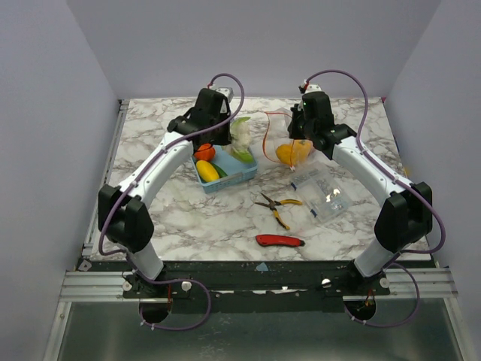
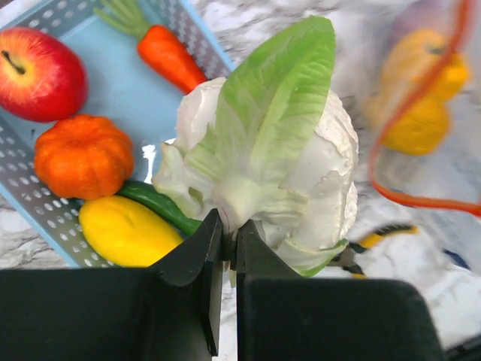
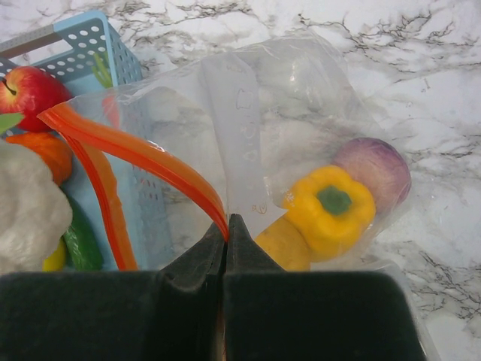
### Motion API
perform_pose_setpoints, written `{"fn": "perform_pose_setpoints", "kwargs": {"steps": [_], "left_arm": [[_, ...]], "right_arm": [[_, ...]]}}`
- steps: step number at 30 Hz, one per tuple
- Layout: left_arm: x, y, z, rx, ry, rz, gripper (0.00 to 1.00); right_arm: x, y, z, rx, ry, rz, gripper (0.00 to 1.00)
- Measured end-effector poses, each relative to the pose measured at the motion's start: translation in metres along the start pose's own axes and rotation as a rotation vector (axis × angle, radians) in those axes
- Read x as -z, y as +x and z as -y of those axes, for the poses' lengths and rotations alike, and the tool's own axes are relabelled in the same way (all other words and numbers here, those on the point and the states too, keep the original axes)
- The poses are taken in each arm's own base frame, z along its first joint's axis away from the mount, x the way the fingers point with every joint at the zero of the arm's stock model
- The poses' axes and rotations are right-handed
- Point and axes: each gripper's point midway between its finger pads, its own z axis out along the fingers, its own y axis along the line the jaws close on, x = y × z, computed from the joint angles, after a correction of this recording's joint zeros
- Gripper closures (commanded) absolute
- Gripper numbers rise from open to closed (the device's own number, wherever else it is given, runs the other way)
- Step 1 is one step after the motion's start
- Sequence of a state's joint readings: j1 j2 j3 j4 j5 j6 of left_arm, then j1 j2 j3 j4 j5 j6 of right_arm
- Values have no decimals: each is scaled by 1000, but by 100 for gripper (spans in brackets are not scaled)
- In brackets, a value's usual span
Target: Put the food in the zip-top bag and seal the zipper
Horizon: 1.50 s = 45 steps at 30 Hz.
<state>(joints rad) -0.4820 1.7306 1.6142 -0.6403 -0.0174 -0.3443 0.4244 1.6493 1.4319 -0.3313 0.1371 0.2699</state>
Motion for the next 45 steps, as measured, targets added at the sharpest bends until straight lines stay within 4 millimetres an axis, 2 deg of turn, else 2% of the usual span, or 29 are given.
{"fn": "perform_pose_setpoints", "kwargs": {"steps": [3,5,8,13,17,20,23,28,31,34,38,40,45], "left_arm": [[30,-8,14,5,99,49,100],[46,-5,23,8,162,58,100],[53,1,33,15,229,52,100],[54,20,52,24,381,19,100],[63,26,72,34,528,29,100],[74,20,87,32,630,65,100],[87,6,103,21,738,128,100],[97,-13,120,4,855,206,100],[89,-23,121,13,899,234,100],[69,-28,111,53,911,243,100],[28,-20,92,127,881,213,100],[15,-12,90,147,873,186,100],[4,-11,84,180,829,186,100]], "right_arm": [[0,-1,-2,-8,-11,-1,99],[1,-1,-4,-12,-20,-2,99],[1,-1,-6,-19,-29,-4,99],[2,-2,-10,-24,-45,-4,99],[4,-6,-15,-35,-72,-2,99],[5,-6,-22,-48,-106,-9,99],[7,-6,-30,-63,-145,-18,99],[10,-4,-40,-87,-201,-35,99],[11,-5,-42,-107,-220,-41,99],[11,-9,-38,-151,-242,-41,99],[14,-15,-47,-215,-315,-47,99],[17,-18,-53,-238,-352,-49,99],[21,-24,-57,-287,-407,-50,99]]}}
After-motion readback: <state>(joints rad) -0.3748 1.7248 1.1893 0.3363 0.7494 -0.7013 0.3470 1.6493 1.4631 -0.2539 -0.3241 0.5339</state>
